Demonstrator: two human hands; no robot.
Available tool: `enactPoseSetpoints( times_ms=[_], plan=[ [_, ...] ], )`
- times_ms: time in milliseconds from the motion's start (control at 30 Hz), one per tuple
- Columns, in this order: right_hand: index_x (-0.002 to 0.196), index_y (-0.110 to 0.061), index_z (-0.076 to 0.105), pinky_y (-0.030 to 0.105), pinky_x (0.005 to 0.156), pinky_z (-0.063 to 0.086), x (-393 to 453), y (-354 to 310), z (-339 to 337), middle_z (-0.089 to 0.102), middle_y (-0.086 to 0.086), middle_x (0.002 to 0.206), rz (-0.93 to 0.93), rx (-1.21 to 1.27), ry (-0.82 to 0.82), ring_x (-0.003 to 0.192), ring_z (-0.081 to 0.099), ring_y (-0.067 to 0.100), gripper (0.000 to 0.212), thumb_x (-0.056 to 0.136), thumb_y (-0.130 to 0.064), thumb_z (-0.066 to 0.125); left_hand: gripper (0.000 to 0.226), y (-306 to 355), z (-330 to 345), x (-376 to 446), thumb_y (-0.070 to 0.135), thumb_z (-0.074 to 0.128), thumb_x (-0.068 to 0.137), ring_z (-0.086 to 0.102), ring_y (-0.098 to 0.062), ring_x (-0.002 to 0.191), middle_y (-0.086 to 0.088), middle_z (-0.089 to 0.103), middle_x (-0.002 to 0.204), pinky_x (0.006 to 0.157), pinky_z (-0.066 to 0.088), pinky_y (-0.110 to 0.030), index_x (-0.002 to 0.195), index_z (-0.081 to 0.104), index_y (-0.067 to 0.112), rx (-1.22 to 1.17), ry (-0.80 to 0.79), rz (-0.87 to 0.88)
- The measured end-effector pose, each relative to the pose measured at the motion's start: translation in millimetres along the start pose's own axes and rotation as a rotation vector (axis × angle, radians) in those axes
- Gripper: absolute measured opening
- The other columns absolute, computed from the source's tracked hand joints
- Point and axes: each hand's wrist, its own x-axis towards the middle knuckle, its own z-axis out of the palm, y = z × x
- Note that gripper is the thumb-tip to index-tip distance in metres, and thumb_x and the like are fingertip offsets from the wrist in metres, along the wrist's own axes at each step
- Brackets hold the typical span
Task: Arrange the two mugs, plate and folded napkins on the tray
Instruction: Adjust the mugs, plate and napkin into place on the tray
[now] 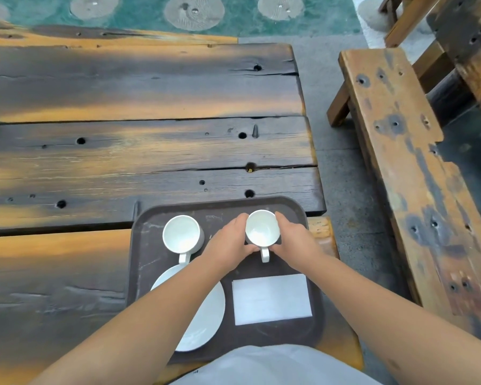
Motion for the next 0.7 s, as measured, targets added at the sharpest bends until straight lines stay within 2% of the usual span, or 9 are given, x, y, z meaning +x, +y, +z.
enactPoseSetpoints(
  times_ms=[133,267,467,700],
  plan=[
    [0.134,-0.021,0.034,0.032,0.061,0.048,-0.5,-0.2,0.8,0.068,0.007,0.098,0.003,0.0,0.013,0.081,0.063,0.026,0.066,0.081,-0.033,0.072,0.059,-3.2,2.4,-1.5,0.037,0.077,0.079,0.058,-0.015,0.108,0.008,0.06,0.124,0.081,0.046,-0.03,0.125,0.041,0.03,-0.016,0.007,0.001],
    [0.135,-0.022,0.032,0.031,0.059,0.047,-0.9,-1.2,1.4,0.069,0.007,0.096,0.016,0.005,0.006,0.078,0.064,0.026,0.068,0.082,-0.035,0.071,0.06,-3.1,4.0,-2.3,0.035,0.077,0.08,0.057,-0.016,0.11,0.007,0.06,0.125,0.085,0.048,-0.032,0.126,0.04,0.03,-0.024,0.003,0.001],
    [0.138,-0.024,0.027,0.038,0.065,0.056,-1.3,-1.6,1.0,0.069,0.006,0.097,0.026,0.013,-0.012,0.078,0.064,0.024,0.071,0.082,-0.033,0.071,0.06,-3.3,3.9,-3.1,0.034,0.078,0.08,0.057,-0.015,0.109,0.007,0.06,0.125,0.086,0.047,-0.031,0.126,0.04,0.03,-0.042,0.009,0.009],
    [0.146,-0.024,0.016,0.036,0.067,0.053,-2.4,-1.7,-0.3,0.069,0.008,0.104,0.035,0.001,-0.036,0.087,0.064,0.027,0.081,0.085,-0.03,0.069,0.059,-4.1,5.5,-4.1,0.033,0.078,0.08,0.057,-0.015,0.11,0.007,0.059,0.126,0.089,0.05,-0.034,0.125,0.039,0.031,-0.059,0.02,0.015]
  ],
)
